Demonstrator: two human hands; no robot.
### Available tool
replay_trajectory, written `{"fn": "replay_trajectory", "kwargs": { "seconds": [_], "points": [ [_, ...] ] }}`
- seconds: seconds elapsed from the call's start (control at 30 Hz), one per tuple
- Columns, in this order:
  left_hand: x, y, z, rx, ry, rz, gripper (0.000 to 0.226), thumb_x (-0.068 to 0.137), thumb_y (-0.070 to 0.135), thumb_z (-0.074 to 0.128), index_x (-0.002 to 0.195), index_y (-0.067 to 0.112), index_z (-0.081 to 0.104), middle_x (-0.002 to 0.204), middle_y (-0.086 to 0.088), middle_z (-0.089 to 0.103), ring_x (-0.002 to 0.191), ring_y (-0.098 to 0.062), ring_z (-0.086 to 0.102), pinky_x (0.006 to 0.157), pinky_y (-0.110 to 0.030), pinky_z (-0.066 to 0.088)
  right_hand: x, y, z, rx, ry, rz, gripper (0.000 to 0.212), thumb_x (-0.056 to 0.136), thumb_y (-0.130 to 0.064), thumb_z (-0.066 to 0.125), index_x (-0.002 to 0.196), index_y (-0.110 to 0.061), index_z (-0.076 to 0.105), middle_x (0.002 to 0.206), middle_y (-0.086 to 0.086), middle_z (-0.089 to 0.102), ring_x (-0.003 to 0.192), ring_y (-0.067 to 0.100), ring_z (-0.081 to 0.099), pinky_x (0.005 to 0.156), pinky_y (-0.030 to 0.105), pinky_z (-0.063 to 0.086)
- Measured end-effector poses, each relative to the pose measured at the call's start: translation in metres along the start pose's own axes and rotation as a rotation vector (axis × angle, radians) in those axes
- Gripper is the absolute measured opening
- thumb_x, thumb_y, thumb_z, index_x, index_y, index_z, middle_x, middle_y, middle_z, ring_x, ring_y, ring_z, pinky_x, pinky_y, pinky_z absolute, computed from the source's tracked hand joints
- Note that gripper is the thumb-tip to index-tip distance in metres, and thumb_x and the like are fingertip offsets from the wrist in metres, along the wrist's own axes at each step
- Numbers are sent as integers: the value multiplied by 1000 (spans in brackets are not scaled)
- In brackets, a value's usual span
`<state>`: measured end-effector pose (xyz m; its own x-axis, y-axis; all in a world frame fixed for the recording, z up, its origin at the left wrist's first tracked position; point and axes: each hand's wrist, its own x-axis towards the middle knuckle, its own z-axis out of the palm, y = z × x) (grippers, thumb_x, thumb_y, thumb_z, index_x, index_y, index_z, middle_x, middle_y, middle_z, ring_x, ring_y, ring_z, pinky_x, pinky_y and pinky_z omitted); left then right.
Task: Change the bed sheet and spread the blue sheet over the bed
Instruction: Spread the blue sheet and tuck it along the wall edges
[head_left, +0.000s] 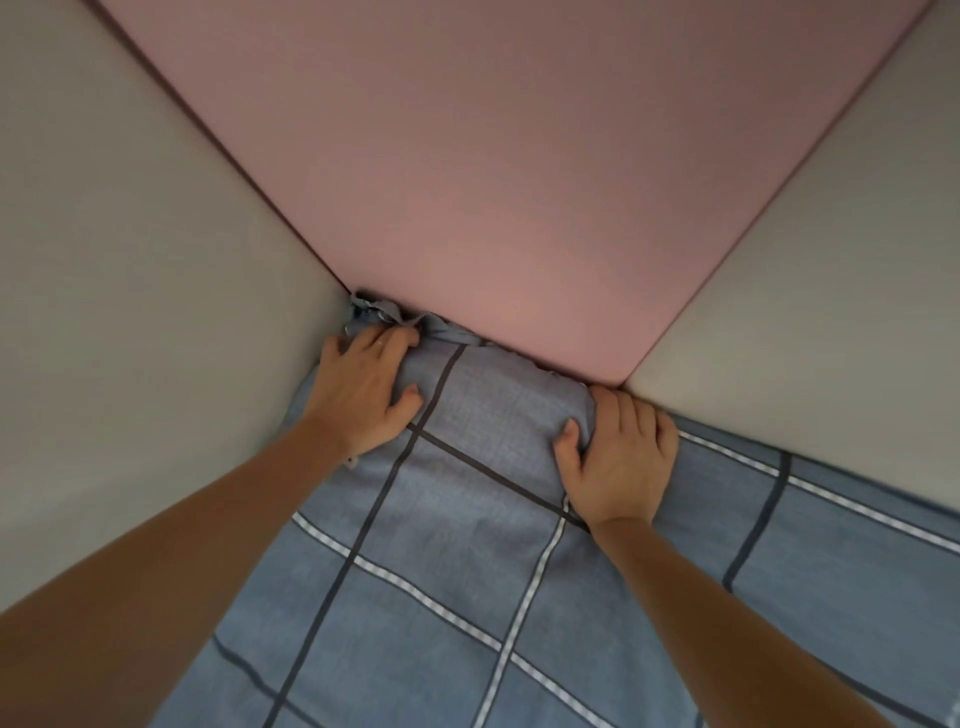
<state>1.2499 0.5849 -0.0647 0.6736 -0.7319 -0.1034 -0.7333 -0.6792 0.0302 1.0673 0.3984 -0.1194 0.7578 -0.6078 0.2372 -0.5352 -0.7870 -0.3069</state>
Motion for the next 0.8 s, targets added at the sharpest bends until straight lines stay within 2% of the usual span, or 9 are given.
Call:
{"fn": "replay_trajectory", "kwargs": {
  "seconds": [0.1,0.2,0.27,0.4,0.47,0.57,0.67,0.73,0.8],
  "points": [
    [15,2,-10,42,-79,4,72,72,54,22,126,15,50,123,-7,59,114,-26,51,91,-42,35,0,-2,1,3,-2,-12,42,82,-38,42,105,-9,63,92,8,63,87,29,53,88,38,34],
    [28,2,-14,110,-212,20,87,68,60,3,139,24,39,142,0,44,128,-21,38,99,-41,31,1,-2,-4,19,-43,9,43,82,-38,42,104,-9,64,90,8,64,85,28,54,87,38,34],
    [29,0,-17,168,-292,59,91,66,60,-3,142,26,34,146,2,37,133,-19,30,104,-42,25,3,-3,-9,36,-81,8,42,81,-38,43,101,-9,66,86,8,65,82,28,57,85,37,36],
    [23,-4,-25,151,-372,91,88,69,58,-1,143,23,30,147,1,37,135,-17,30,111,-38,17,17,-5,-34,53,-240,-28,41,81,-47,44,82,-13,68,71,6,66,67,29,63,67,32,44],
    [28,-3,-27,139,-422,76,71,84,55,12,143,20,30,145,-3,42,132,-20,36,110,-36,22,29,-7,-49,-33,-414,-51,52,84,-62,39,92,-18,67,87,4,70,82,26,66,67,30,48],
    [46,5,-30,159,-515,28,52,98,45,23,144,21,29,145,-5,43,130,-24,41,109,-41,24,46,-9,-56,-101,-697,-147,72,81,-76,38,126,-22,54,124,1,58,117,20,53,91,31,44],
    [51,4,-31,97,-564,-46,48,99,45,20,138,22,37,143,-7,45,128,-26,43,108,-46,28,50,-13,-53,-119,-798,-153,81,76,-80,40,132,-21,47,133,2,49,124,21,47,97,33,42],
    [53,-1,-29,66,-568,-84,48,98,46,19,129,20,45,136,-10,51,121,-28,48,104,-46,33,46,-10,-52,-31,-823,-146,83,75,-80,42,137,-25,41,138,0,46,125,21,47,99,33,42],
    [56,-2,-31,56,-590,-92,53,99,47,18,131,19,48,137,-9,50,123,-26,47,106,-45,32,44,-2,-53,45,-840,-135,78,75,-80,41,134,-29,43,134,-3,53,121,20,52,95,32,44]
  ]
}}
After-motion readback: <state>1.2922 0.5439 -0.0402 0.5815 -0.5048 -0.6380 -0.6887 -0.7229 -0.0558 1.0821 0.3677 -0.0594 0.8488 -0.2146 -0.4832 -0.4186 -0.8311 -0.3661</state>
